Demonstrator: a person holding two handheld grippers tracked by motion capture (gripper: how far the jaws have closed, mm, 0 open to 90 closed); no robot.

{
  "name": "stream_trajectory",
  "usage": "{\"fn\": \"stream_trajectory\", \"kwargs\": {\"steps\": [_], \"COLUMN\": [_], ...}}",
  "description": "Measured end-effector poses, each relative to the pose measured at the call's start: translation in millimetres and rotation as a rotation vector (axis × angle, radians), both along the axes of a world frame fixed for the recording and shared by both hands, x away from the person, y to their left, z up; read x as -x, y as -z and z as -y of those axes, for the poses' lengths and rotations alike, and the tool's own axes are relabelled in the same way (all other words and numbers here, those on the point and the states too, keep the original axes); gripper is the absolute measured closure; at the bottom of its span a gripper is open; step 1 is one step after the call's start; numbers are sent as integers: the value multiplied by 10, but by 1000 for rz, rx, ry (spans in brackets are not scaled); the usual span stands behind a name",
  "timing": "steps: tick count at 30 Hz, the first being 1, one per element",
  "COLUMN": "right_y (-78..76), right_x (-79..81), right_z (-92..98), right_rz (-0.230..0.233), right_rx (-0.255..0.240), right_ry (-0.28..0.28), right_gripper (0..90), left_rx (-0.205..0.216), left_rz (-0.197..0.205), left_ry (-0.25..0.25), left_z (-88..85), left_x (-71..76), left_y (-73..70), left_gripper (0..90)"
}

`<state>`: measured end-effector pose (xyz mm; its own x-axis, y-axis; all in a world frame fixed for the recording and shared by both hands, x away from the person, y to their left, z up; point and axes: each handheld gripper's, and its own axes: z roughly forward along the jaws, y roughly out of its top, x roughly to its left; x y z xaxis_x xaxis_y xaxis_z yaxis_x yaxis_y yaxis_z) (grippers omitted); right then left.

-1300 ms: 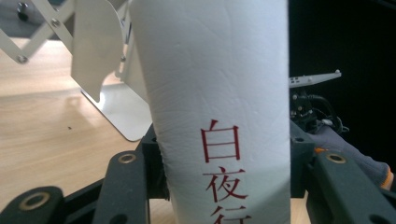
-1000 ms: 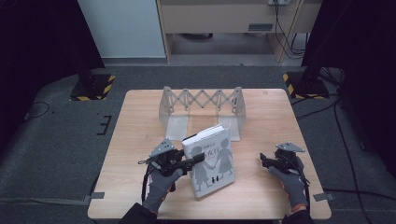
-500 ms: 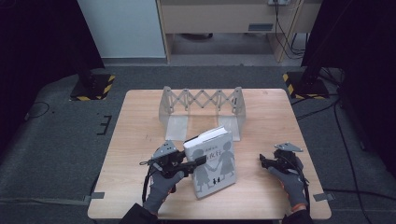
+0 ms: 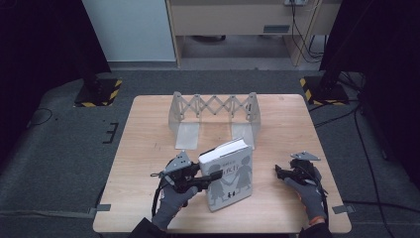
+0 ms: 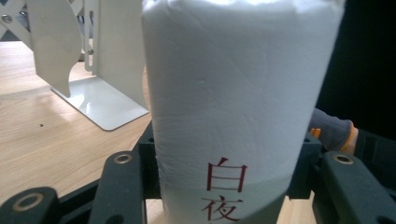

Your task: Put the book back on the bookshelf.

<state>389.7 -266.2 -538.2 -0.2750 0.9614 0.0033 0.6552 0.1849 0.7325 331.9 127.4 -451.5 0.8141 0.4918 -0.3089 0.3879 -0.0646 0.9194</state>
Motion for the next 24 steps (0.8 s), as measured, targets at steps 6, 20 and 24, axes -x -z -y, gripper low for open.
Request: {"fn": "stream_trajectory", "kwargs": {"steps": [6, 20, 24], "right_y": [2, 2, 2], "right_x": [1, 2, 1], "right_z": [-5, -5, -5], "right_rz": [-1, -2, -2], "right_rx": [3, 4, 4], "right_ry": [3, 5, 5], "right_gripper": [150, 147, 146], "left_rx": [-11, -18, -24], "left_rz": [12, 37, 68], "left_ry": [15, 65, 46], "left_z": [34, 264, 278], "left_x": [40, 136, 149], "left_y": [-18, -31, -23], "left_gripper": [461, 437, 453]}}
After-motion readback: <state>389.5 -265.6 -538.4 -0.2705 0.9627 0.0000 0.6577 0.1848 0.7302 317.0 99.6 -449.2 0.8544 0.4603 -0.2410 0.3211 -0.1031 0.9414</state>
